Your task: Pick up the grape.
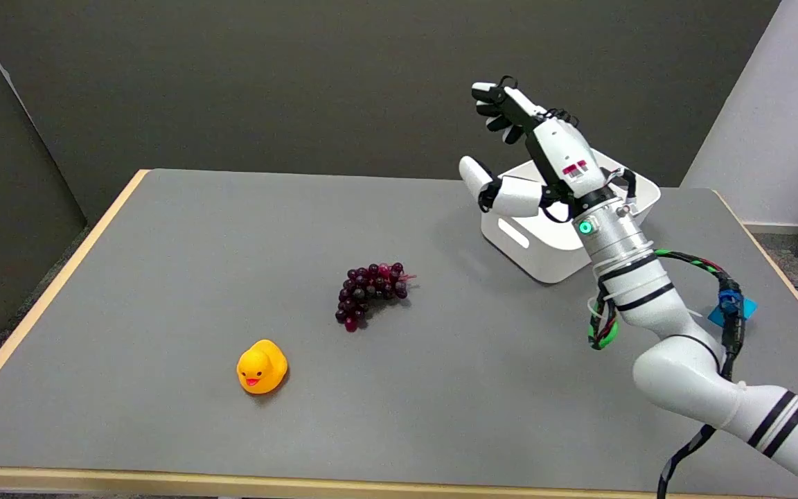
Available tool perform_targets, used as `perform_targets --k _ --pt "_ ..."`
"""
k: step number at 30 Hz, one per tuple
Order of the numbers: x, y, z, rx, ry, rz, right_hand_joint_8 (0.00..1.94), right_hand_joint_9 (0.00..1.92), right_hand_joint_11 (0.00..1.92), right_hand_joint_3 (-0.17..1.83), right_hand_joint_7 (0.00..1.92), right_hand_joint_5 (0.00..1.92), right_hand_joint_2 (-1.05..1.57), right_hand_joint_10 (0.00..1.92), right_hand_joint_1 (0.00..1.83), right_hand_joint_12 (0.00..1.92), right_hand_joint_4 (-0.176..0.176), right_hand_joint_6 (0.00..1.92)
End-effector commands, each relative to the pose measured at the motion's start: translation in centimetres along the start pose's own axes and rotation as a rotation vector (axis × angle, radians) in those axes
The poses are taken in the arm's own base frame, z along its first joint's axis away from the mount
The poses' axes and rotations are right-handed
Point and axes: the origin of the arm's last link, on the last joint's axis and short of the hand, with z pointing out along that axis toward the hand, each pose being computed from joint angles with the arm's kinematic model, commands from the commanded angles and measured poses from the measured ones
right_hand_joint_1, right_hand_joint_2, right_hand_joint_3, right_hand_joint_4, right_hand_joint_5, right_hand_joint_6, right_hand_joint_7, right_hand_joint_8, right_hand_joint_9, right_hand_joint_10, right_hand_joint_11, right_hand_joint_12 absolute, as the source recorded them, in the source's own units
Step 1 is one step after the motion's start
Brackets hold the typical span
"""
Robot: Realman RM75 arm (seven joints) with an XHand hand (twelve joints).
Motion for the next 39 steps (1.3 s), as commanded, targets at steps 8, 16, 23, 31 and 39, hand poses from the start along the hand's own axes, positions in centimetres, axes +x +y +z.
perform_targets --k 8,16,23,31,39 --pt "-3.2 -3.4 4.4 0.178 -0.121 -0.317 0.48 0.39 0.36 0.9 0.42 0.25 0.67 1.01 0.59 1.6 -0.008 0.48" --pt "-9.4 -7.2 5.2 0.413 -0.409 -0.67 0.28 0.16 0.05 0.94 0.18 0.08 0.63 0.66 0.69 1.22 0.019 0.29" --pt "-11.6 -7.0 2.9 0.398 -0.547 -0.612 0.28 0.1 0.05 0.98 0.1 0.06 0.59 0.63 0.63 1.1 0.015 0.17" --pt "-11.9 -5.8 1.6 0.343 -0.668 -0.611 0.27 0.09 0.05 0.98 0.09 0.06 0.58 0.63 0.63 1.1 0.011 0.16" --pt "-11.0 -4.2 0.2 0.284 -0.705 -0.606 0.26 0.08 0.05 0.97 0.08 0.05 0.57 0.64 0.64 1.09 -0.005 0.15"
